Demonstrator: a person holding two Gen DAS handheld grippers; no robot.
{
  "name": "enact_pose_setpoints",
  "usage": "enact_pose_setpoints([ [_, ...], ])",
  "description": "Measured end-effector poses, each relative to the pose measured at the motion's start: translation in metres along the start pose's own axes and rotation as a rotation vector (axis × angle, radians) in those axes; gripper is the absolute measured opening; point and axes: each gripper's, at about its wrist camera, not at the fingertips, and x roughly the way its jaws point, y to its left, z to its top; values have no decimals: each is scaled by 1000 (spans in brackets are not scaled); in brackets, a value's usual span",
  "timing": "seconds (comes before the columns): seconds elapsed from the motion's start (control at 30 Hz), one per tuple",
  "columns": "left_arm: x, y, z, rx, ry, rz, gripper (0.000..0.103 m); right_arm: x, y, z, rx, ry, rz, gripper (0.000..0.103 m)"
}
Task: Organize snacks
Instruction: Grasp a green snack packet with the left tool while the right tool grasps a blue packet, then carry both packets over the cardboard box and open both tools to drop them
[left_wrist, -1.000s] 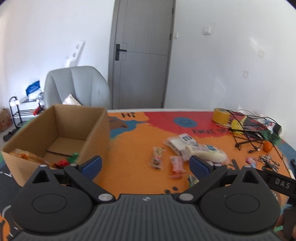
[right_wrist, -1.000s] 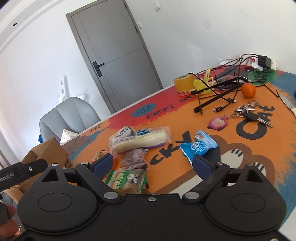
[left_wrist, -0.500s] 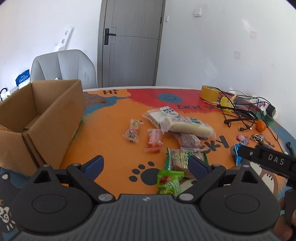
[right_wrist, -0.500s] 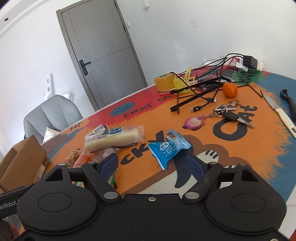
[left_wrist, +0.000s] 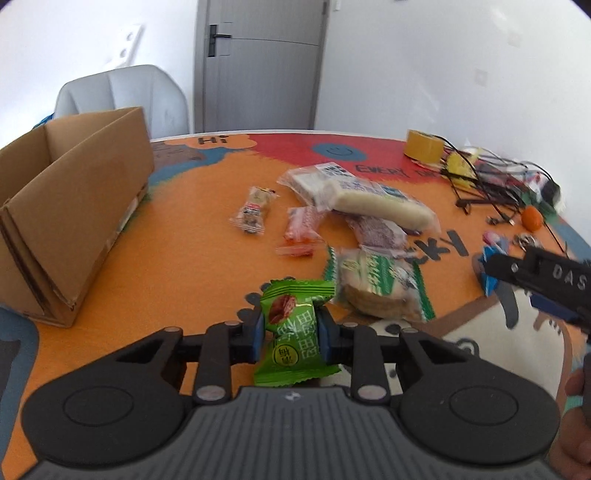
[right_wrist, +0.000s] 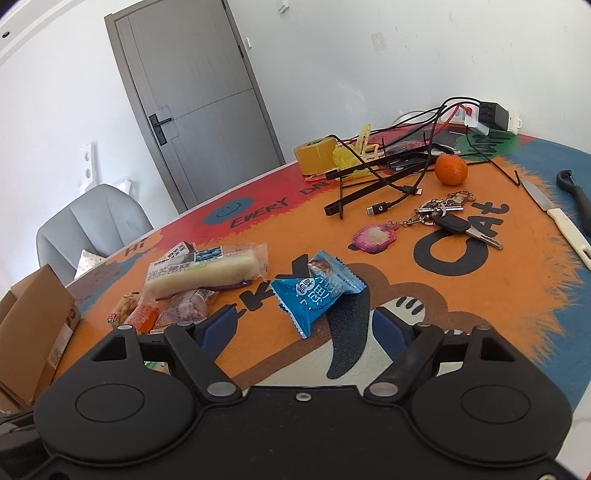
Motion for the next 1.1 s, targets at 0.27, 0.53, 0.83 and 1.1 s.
enact_pose_setpoints([
  [0.27, 3, 10, 14, -36, -46, 43, 27, 10, 4, 4, -12, 4, 11, 80],
  [0.53, 8, 17, 25, -47, -56, 37, 27, 26, 7, 12, -14, 19, -13, 80],
  [0.83, 7, 30, 33, -69, -83, 30, 27, 45, 7, 17, -1, 40, -82, 54],
  [1.1, -7, 32, 36, -62, -127, 30, 27, 28, 4, 12, 31, 7, -9, 28],
])
